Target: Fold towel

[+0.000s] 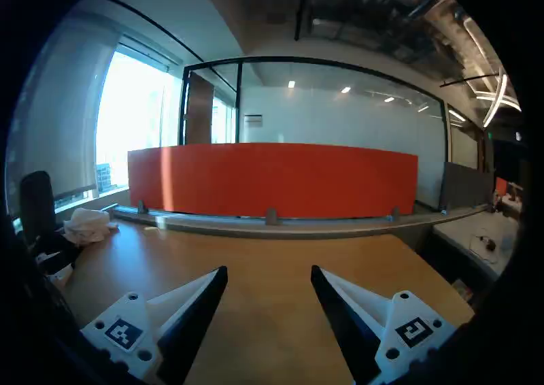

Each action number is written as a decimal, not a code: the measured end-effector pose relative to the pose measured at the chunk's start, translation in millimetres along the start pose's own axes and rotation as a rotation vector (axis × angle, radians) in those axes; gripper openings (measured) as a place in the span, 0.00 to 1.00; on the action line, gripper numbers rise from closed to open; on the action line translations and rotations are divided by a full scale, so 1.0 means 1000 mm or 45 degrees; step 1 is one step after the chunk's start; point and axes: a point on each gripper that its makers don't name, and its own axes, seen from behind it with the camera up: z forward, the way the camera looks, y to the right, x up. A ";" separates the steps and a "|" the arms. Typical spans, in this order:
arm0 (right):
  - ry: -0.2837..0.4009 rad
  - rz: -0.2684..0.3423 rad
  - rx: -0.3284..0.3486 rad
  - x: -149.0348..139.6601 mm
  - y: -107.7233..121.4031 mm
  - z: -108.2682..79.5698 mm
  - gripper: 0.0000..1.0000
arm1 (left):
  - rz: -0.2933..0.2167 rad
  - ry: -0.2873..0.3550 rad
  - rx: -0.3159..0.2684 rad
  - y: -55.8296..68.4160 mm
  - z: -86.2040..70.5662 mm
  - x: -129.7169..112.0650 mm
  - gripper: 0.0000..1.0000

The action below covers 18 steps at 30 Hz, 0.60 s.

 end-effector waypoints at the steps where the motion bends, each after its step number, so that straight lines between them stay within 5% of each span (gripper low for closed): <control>1: -0.001 0.001 0.000 -0.001 0.001 0.000 0.95 | 0.000 0.000 0.000 0.000 0.000 0.000 0.92; 18: 0.009 0.019 0.001 -0.003 0.008 -0.001 0.95 | 0.001 -0.004 -0.004 0.001 0.000 0.000 0.92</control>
